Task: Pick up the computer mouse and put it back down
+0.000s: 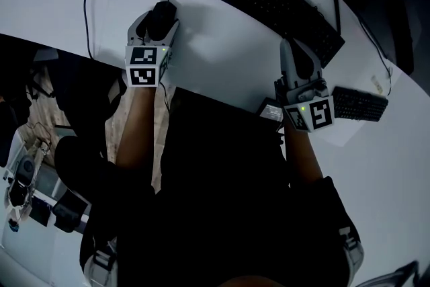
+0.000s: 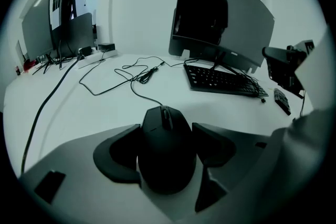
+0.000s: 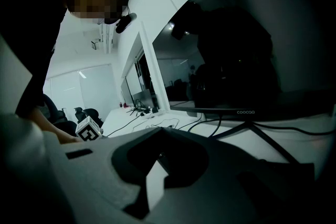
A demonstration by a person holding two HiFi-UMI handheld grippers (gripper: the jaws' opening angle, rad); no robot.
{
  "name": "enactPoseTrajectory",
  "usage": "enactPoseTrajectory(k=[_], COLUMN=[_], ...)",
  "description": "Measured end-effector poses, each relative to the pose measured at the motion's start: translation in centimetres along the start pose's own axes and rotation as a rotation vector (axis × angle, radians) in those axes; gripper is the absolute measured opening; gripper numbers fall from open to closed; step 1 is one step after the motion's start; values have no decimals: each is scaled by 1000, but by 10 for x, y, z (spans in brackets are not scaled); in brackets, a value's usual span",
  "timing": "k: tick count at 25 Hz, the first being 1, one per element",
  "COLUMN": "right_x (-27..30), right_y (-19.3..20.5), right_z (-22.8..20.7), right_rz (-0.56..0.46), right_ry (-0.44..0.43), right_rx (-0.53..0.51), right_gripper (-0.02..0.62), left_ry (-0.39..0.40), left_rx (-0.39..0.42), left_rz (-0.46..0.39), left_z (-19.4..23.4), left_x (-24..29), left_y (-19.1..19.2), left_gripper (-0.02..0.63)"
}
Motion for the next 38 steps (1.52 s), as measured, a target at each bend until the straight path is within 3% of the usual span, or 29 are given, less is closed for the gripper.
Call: enactPoseTrajectory(k=[9, 14, 18, 22, 25, 32, 38], right_x=[-12, -34, -62, -95, -119, -155, -183], right_y=[4, -4, -15, -31, -43, -68, -70], right_z=[2, 2, -1, -4, -5, 1, 16], right_rz=[3, -53, -115, -185, -230, -327, -363], right_ry=[6, 22, 35, 57, 80, 162, 209], right_rx=[-10, -20, -49, -90, -125, -189, -198], right_gripper=[3, 3, 3, 3, 3, 3, 3], left_ry=[48, 32, 55, 59, 58, 141, 220], left_rx=[2, 9, -46, -91, -81, 24, 31], left_rz=[8, -81, -267, -567, -726, -906, -930], left_z=[0, -5, -17, -37, -60, -112, -135], left_x=[2, -29, -80, -152, -200, -261, -274], left_y=[2, -13, -42, -73, -92, -107, -90], left_gripper=[303, 328, 292, 133, 12, -5, -5])
Point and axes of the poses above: the fingertips, and each gripper's own axes: x forward along the fingers, z to its left, y out of its underside, the point moved 4 cm from there along -x, backward along the fingers, and after that the axes turned 13 degrees about z, right-handed, at the moved point
